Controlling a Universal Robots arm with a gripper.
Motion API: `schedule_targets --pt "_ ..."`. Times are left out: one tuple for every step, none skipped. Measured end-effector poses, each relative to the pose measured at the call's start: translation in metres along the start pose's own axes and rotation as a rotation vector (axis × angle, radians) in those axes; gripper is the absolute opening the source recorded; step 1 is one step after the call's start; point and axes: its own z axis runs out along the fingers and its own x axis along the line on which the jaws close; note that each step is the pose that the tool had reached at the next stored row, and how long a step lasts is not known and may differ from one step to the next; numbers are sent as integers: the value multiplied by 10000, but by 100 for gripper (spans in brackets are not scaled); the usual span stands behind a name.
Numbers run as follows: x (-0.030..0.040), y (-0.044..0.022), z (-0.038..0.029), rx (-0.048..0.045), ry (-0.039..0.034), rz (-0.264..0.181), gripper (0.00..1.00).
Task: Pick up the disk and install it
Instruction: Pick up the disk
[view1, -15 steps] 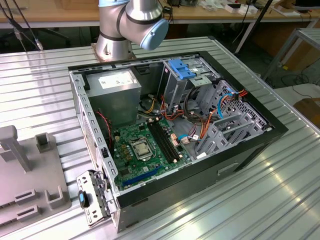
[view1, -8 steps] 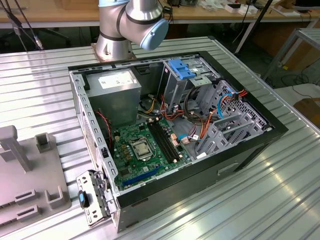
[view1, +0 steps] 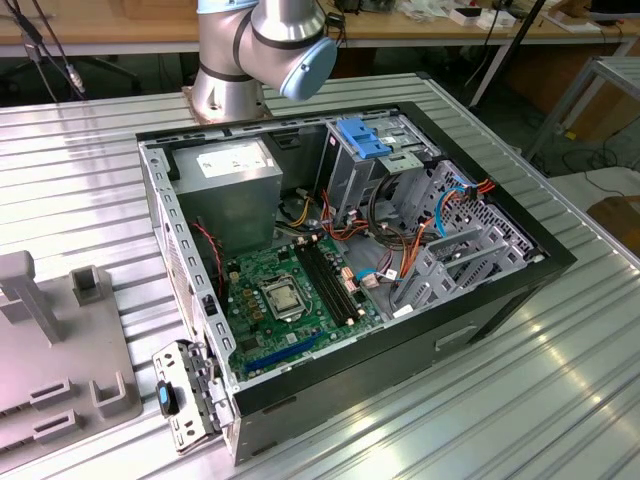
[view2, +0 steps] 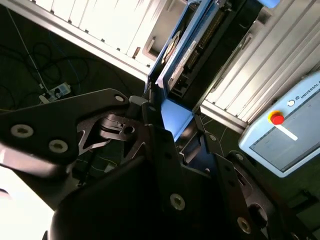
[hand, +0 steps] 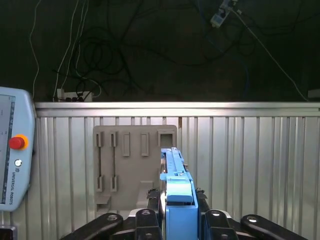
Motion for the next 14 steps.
schedule_targets --pt "0 0 -1 -1 0 0 37" --pt "0 0 -1 0 0 0 37" --pt "0 -3 0 1 0 0 37" --pt "0 -22 0 0 1 0 37" --pt "0 -44 0 -1 2 0 37" --pt "0 -65 2 0 2 0 37" --pt "0 -99 3 0 3 0 37" --pt "0 -132 5 0 4 0 37" --pt "-1 -187 8 0 5 0 37" --pt "-1 -218 9 0 5 0 37" --pt "-1 -252 11 1 6 0 37" --pt "-1 -334 15 1 6 0 37" --pt "-1 -376 17 1 6 0 37" --pt "-1 -422 19 2 6 -1 37"
